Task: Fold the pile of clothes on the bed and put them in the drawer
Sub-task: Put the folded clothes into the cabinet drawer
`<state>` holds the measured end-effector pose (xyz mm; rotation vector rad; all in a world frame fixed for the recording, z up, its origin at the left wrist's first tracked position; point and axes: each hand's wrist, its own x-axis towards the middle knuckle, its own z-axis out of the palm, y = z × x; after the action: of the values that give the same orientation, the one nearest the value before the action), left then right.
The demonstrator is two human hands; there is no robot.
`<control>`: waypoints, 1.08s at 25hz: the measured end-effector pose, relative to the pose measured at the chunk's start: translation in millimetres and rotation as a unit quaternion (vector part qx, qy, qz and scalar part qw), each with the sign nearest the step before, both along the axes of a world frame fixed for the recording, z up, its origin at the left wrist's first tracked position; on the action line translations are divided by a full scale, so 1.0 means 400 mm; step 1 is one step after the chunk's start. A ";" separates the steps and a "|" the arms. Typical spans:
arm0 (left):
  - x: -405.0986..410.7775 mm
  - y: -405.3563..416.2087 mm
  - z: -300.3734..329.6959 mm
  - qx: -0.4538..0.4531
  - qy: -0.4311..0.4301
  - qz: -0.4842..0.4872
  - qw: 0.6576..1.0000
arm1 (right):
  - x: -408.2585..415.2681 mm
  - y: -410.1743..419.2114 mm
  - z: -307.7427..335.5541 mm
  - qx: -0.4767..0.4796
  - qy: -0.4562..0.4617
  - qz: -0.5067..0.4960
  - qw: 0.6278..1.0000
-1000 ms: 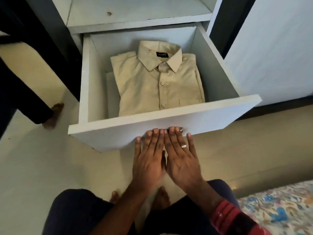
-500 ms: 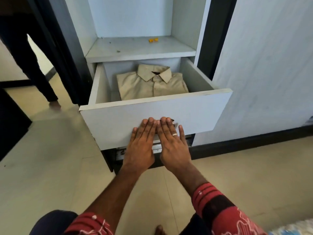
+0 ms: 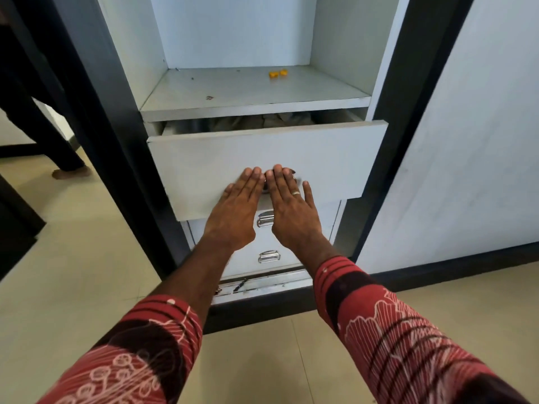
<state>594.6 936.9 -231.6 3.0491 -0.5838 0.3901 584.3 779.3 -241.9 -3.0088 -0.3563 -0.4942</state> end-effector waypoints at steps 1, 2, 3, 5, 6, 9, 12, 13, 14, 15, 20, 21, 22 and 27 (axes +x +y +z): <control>0.033 0.008 0.000 0.008 0.001 0.001 1.000 | 0.030 0.009 0.003 -0.005 0.004 -0.007 1.000; 0.065 0.016 0.004 0.013 -0.001 0.002 1.000 | 0.062 0.017 0.005 -0.011 0.001 -0.012 1.000; 0.089 0.021 0.005 0.017 0.001 0.002 1.000 | 0.086 0.024 0.004 -0.018 0.003 -0.017 1.000; 0.128 0.029 0.006 0.019 0.005 0.002 1.000 | 0.126 0.033 0.004 -0.029 0.015 -0.023 0.999; 0.141 0.033 0.005 0.020 0.004 0.002 1.000 | 0.139 0.037 0.002 -0.033 0.016 -0.024 0.999; 0.190 0.041 -0.001 0.013 -0.003 -0.011 1.000 | 0.184 0.047 -0.005 -0.037 -0.002 -0.029 0.999; 0.225 0.047 -0.010 0.008 -0.005 -0.011 1.000 | 0.219 0.044 -0.010 -0.039 -0.008 -0.033 0.999; 0.234 0.047 -0.007 0.008 -0.004 -0.017 1.000 | 0.230 0.043 -0.011 -0.040 -0.007 -0.033 0.999; 0.237 0.045 -0.009 0.007 -0.004 -0.021 1.000 | 0.234 0.042 -0.012 -0.038 -0.008 -0.034 0.999; 0.234 0.041 -0.009 0.005 -0.011 -0.018 1.000 | 0.237 0.042 -0.014 -0.033 -0.012 -0.036 0.999; 0.187 -0.001 -0.078 -0.046 0.001 0.000 0.999 | 0.210 0.043 -0.066 0.015 -0.048 -0.032 0.998; 0.172 -0.002 -0.114 -0.036 0.022 0.003 0.999 | 0.197 0.044 -0.092 0.012 -0.031 -0.023 0.999; 0.158 0.001 -0.153 -0.019 0.049 0.005 0.999 | 0.182 0.044 -0.125 0.004 -0.004 -0.012 1.000; 0.125 0.004 -0.327 0.050 0.182 0.001 0.982 | 0.141 0.005 -0.323 -0.054 0.180 -0.014 0.982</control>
<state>644.5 938.6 -362.6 3.0959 -0.5913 -0.2019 640.6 781.2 -371.0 -3.1223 -0.3222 0.0754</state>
